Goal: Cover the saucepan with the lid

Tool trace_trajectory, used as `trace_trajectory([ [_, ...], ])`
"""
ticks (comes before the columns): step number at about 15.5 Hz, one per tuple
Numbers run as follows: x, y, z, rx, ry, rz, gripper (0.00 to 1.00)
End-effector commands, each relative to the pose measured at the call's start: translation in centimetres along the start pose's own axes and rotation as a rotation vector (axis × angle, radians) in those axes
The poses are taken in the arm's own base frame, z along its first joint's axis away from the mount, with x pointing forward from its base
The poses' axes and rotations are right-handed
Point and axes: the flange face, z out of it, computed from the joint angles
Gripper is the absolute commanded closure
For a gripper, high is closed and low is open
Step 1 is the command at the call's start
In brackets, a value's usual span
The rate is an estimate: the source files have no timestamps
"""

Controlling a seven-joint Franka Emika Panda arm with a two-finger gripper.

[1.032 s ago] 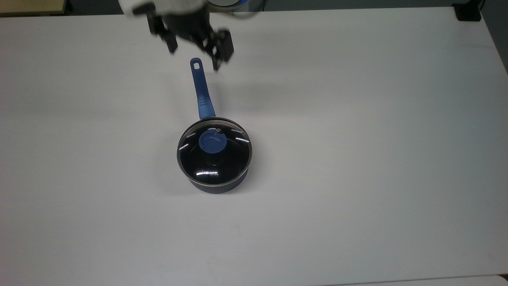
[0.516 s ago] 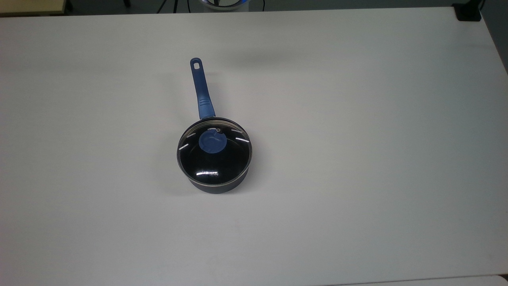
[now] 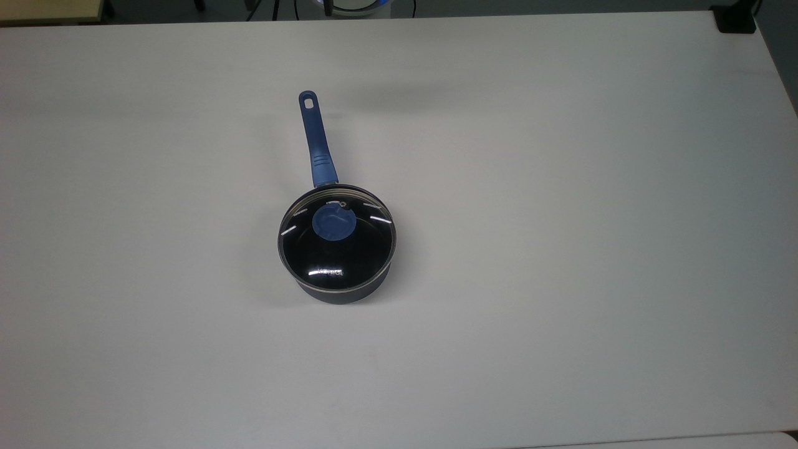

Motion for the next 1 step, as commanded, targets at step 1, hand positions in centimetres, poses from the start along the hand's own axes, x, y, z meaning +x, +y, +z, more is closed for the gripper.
trace_trajectory([
  [1, -0.29, 0.83, 0.02, -0.006, 0.016, -0.014, 0.0],
])
